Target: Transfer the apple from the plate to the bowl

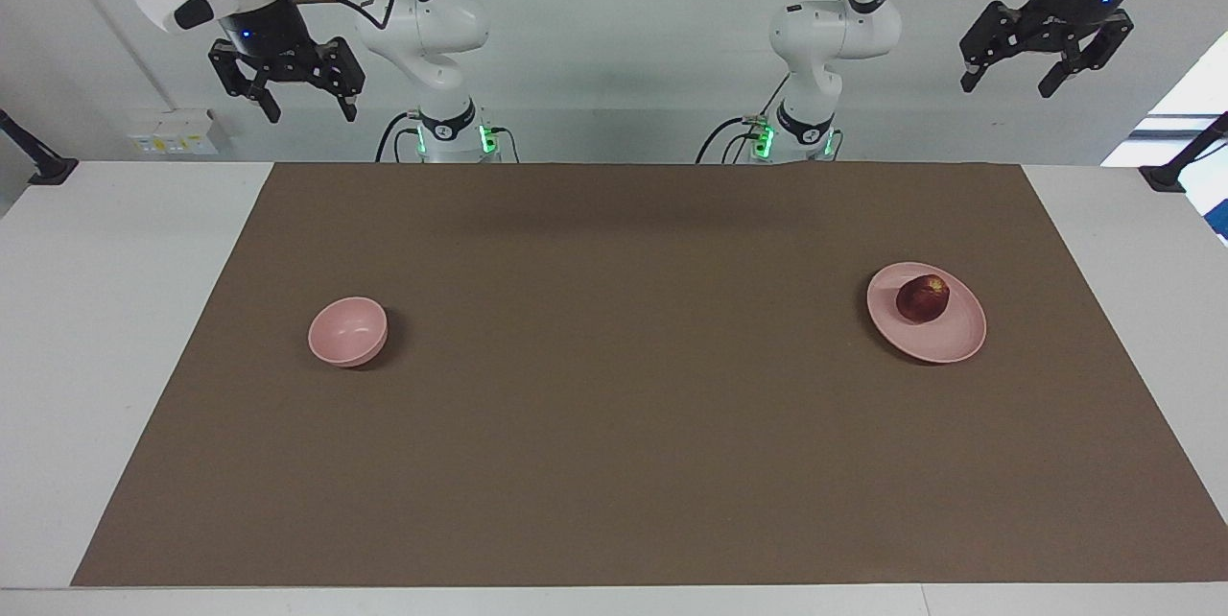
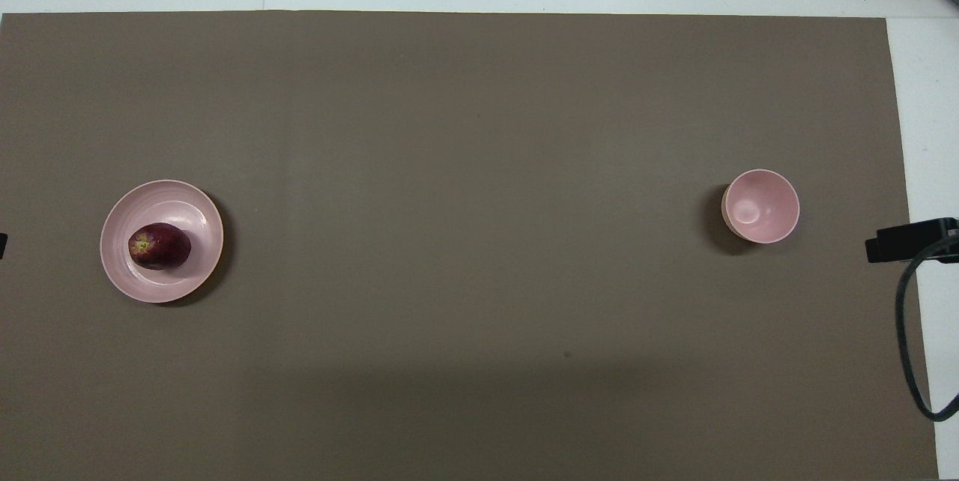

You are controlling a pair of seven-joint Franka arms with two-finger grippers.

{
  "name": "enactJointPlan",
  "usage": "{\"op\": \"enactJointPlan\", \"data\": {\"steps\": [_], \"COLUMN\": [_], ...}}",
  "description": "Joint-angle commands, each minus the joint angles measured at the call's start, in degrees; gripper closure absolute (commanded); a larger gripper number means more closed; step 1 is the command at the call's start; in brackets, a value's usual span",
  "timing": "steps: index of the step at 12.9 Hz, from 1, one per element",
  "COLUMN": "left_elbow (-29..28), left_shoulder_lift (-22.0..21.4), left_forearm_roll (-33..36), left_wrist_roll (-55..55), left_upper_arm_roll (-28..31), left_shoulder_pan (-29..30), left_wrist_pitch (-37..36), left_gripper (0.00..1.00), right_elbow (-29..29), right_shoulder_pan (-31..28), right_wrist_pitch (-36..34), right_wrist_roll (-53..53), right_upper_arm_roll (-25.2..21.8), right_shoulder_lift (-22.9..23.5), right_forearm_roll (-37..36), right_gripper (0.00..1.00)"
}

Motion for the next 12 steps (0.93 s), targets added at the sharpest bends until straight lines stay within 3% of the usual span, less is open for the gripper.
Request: {"op": "enactJointPlan", "data": {"steps": [1, 12], "left_elbow": [-0.38, -1.09], "left_shoulder_lift": [-0.67, -2.07], "left_forearm_roll": [-0.83, -0.56], "left_wrist_roll": [0.62, -0.08], "left_upper_arm_roll": [0.79, -0.26], "left_shoulder_pan": [-0.63, -0.63], "left_wrist_pitch": [-0.32, -0.58], "left_gripper": [0.0, 0.0], "right_elbow": [0.42, -0.28], "right_shoulder_pan": [-0.94, -1.12], "right_wrist_pitch": [-0.87, -0.87], "right_wrist_roll": [-0.9, -0.99], "right_upper_arm_roll": [0.27, 0.18], "right_shoulder_lift": [0.18, -0.26], "right_forearm_roll": [0.68, 0.68], "right_gripper": [0.0, 0.0]}}
